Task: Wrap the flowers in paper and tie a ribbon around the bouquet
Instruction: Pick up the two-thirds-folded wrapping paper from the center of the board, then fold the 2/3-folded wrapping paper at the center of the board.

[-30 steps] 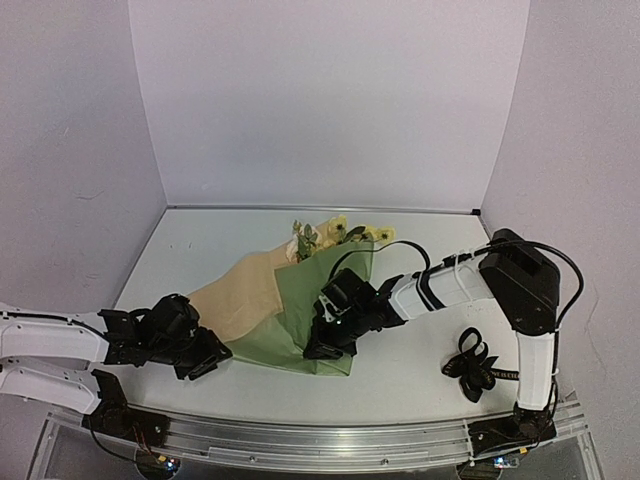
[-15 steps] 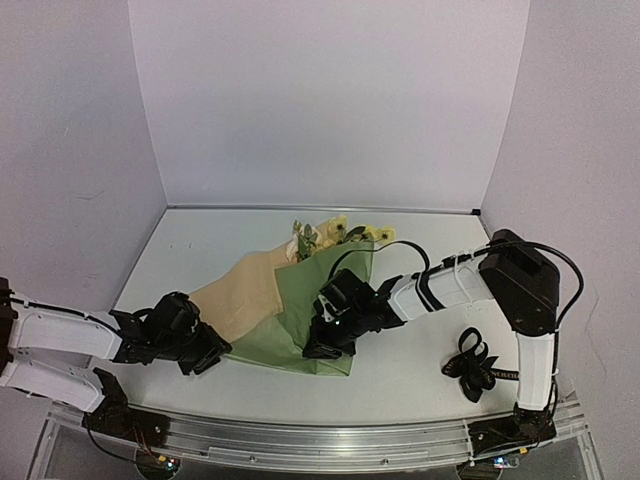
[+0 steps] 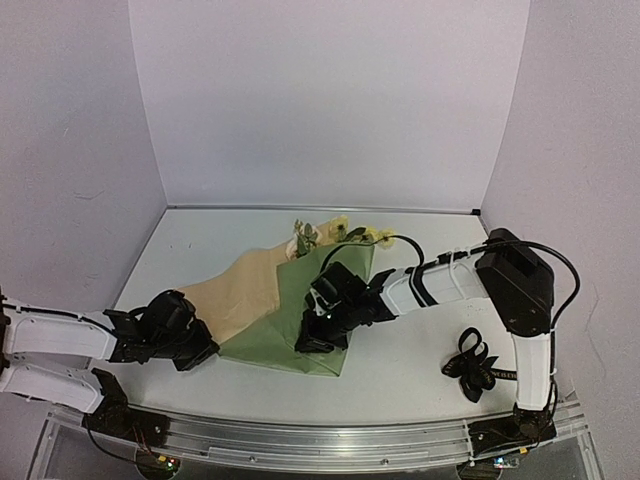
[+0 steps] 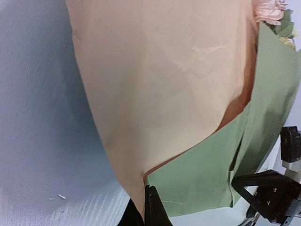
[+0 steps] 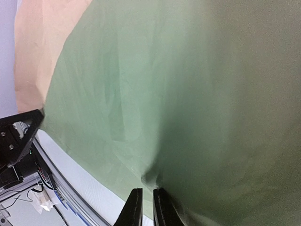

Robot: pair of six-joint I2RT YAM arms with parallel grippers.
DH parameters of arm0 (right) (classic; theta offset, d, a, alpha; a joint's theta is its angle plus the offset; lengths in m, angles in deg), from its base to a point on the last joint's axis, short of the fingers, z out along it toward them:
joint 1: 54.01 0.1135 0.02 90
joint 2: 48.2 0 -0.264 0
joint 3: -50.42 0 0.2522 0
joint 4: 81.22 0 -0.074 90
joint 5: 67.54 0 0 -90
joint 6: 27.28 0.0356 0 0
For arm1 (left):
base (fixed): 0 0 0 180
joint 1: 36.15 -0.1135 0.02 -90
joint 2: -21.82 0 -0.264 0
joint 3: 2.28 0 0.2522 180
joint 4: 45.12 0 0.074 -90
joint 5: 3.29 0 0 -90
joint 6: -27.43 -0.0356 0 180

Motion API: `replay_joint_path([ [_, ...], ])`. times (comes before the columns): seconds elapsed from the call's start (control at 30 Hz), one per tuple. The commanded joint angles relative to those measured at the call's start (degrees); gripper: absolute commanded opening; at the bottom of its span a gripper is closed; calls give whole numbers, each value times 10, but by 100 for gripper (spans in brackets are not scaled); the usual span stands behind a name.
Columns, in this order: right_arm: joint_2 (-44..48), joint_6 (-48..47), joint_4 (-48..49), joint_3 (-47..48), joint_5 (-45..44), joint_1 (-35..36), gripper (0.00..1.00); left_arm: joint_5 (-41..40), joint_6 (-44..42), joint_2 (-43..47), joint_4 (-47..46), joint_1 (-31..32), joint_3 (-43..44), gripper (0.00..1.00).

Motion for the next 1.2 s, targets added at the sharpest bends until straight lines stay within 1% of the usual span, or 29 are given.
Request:
replay_joint_path([
  [0.0, -22, -14, -29, 40, -9, 10, 11, -45, -89, 52, -12, -3, 7, 0],
  [0.1, -31, -18, -42, 51, -13, 14, 11, -41, -141, 73, -12, -2, 21, 0],
  [0.2, -40, -23, -58, 63, -18, 18, 11, -19, -198, 83, -23, 0, 36, 0],
  [0.33, -54, -24, -70, 73, -22, 19, 11, -2, -254, 100, -44, 23, 58, 0],
  [0.5, -61, -24, -84, 80, -28, 19, 11, 29, -316, 96, -59, 47, 102, 0],
  [0.57, -59, -22, -86, 80, -30, 19, 11, 46, -331, 85, -79, 54, 118, 0],
  [0.63, -56, -21, -86, 83, -27, 19, 11, 55, -335, 80, -78, 57, 127, 0],
  [0.7, -52, -23, -87, 88, -21, 19, 12, 44, -331, 81, -69, 57, 126, 0],
  [0.73, -49, -26, -87, 90, -19, 19, 12, 28, -324, 82, -56, 57, 125, 0],
  [0.83, -38, -38, -90, 89, -18, 19, 15, -66, -284, 71, 21, 57, 129, 0],
  [0.87, -37, -43, -94, 89, -19, 19, 16, -86, -266, 62, 48, 56, 128, 0],
  [0.93, -39, -49, -100, 89, -16, 19, 17, -93, -234, 47, 64, 56, 117, 1],
  [0.97, -41, -49, -100, 89, -14, 19, 17, -94, -214, 37, 68, 55, 112, 2],
  [1.0, -44, -47, -100, 90, -11, 19, 17, -88, -198, 29, 68, 54, 106, 6],
  [1.03, -48, -45, -100, 92, -9, 20, 17, -83, -183, 19, 69, 54, 101, 13],
  [1.07, -51, -43, -98, 93, -6, 20, 17, -74, -174, 15, 63, 54, 95, 25],
  [1.1, -54, -42, -97, 95, -4, 19, 17, -65, -169, 17, 50, 54, 90, 33],
  [1.17, -57, -41, -97, 99, 0, 20, 17, -43, -164, 28, 28, 55, 85, 46],
])
